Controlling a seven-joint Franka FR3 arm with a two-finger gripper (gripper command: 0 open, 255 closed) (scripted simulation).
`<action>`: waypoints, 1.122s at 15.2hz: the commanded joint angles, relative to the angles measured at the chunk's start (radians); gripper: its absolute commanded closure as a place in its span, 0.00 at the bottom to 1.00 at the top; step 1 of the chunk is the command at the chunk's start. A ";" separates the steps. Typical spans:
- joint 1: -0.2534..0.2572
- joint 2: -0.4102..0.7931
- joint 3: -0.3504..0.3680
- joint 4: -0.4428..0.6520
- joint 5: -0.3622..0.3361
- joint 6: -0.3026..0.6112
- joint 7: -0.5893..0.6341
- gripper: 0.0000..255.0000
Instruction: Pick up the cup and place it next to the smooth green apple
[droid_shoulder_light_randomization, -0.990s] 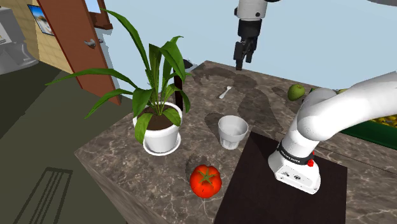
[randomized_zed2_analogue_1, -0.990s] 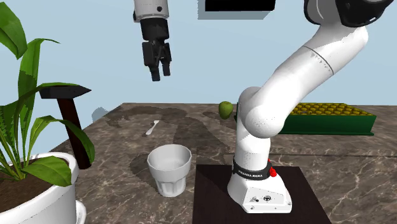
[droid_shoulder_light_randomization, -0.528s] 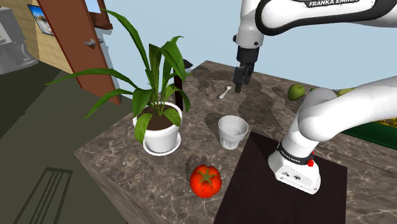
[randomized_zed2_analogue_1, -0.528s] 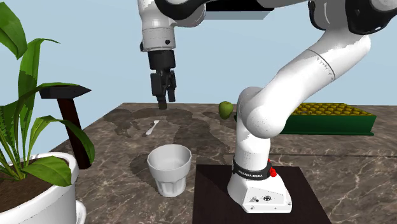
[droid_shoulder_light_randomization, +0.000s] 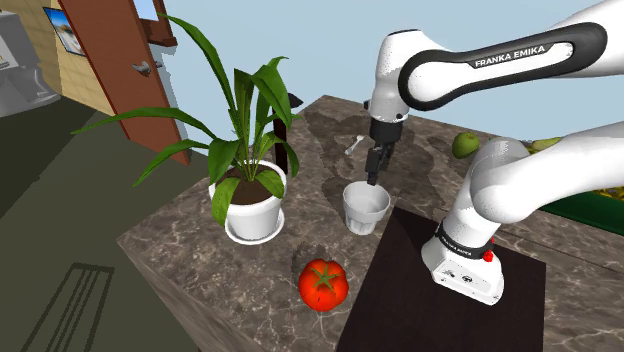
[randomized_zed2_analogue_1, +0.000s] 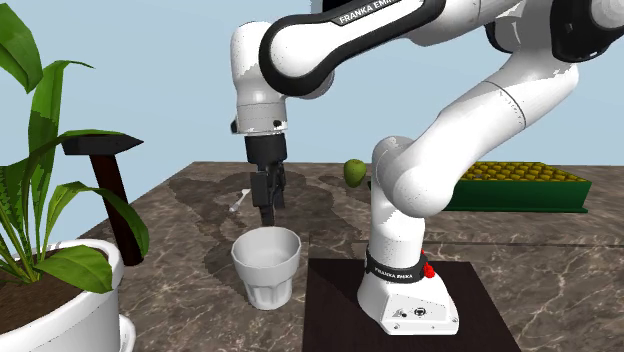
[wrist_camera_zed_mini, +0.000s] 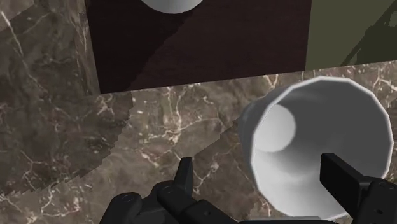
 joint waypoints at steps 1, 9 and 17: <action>0.014 -0.001 0.008 -0.033 0.020 0.033 0.002 0.00; 0.032 0.034 0.024 -0.106 0.045 0.142 -0.002 0.00; 0.032 0.034 0.024 -0.106 0.045 0.142 -0.002 1.00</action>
